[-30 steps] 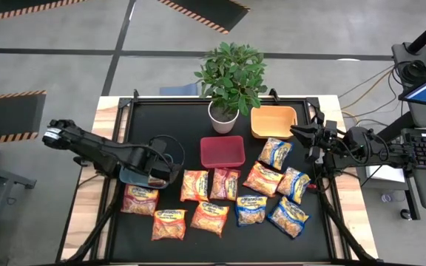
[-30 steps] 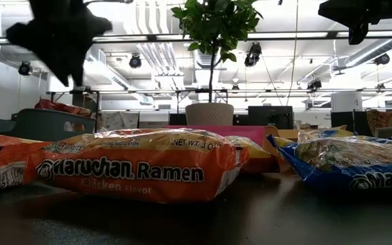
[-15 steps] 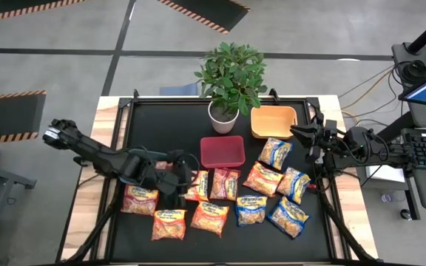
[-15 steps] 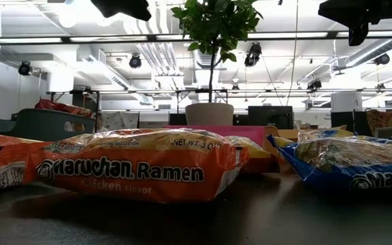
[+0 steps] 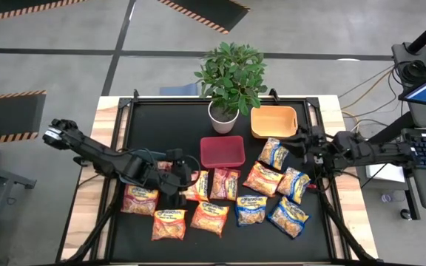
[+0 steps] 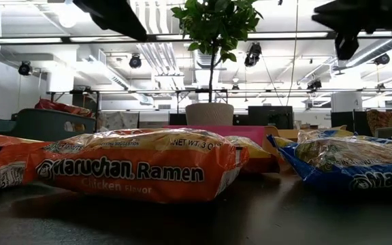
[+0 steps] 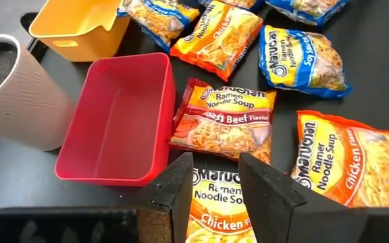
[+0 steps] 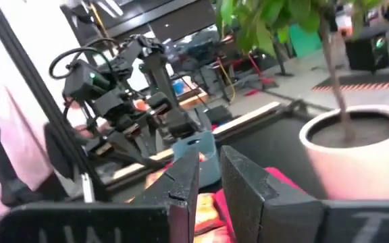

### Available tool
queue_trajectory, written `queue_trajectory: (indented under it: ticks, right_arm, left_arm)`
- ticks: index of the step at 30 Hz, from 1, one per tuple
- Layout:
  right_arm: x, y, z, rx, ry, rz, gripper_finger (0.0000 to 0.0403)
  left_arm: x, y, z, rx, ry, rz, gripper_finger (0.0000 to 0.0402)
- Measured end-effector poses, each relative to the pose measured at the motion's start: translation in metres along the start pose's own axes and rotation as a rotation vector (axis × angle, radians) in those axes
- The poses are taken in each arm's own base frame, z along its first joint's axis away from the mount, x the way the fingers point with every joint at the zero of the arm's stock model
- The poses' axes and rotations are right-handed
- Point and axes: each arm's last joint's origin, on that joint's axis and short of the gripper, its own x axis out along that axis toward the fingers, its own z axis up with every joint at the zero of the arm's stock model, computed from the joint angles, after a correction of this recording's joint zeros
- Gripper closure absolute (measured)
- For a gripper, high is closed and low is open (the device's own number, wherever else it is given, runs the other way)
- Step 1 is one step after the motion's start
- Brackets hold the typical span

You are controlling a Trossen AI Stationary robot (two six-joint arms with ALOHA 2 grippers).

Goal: Sort Maruchan noodles
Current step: Put the top right orange noodle pack into the red bin

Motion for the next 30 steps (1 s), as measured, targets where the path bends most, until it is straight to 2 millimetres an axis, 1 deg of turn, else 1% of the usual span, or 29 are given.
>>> queue_trajectory:
  ticks: [3,7,13,15,18,21,26,30]
  right_arm:
    - [0.015,-0.004,-0.014,0.073,0.047,-0.020,0.0351]
    - [0.028,-0.005,-0.024,0.171,0.141,-0.041,0.0351]
    - [0.048,0.005,-0.015,0.251,0.222,0.005,0.0351]
    - [0.055,0.008,-0.015,0.282,0.274,0.027,0.0351]
    - [0.066,0.015,-0.010,0.345,0.321,0.095,0.0351]
    - [0.075,0.020,-0.016,0.404,0.420,0.113,0.0351]
    - [0.085,0.034,-0.026,0.485,0.592,0.055,0.0351]
    - [0.088,0.044,-0.034,0.521,0.767,-0.055,0.0351]
  left_arm:
    - [0.000,0.000,0.000,0.001,-0.001,0.003,0.0297]
    - [0.000,0.001,0.000,-0.002,-0.013,0.047,0.0297]
    - [0.000,0.002,0.000,0.016,-0.013,0.050,0.0297]
    - [0.000,0.001,0.000,0.033,-0.013,0.051,0.0297]
    - [0.000,0.001,0.000,0.041,-0.013,0.051,0.0297]
    - [0.000,0.001,0.001,0.039,-0.017,0.050,0.0297]
    - [0.000,0.001,0.001,0.059,-0.016,0.051,0.0297]
    - [0.000,0.001,0.001,0.093,-0.018,0.052,0.0297]
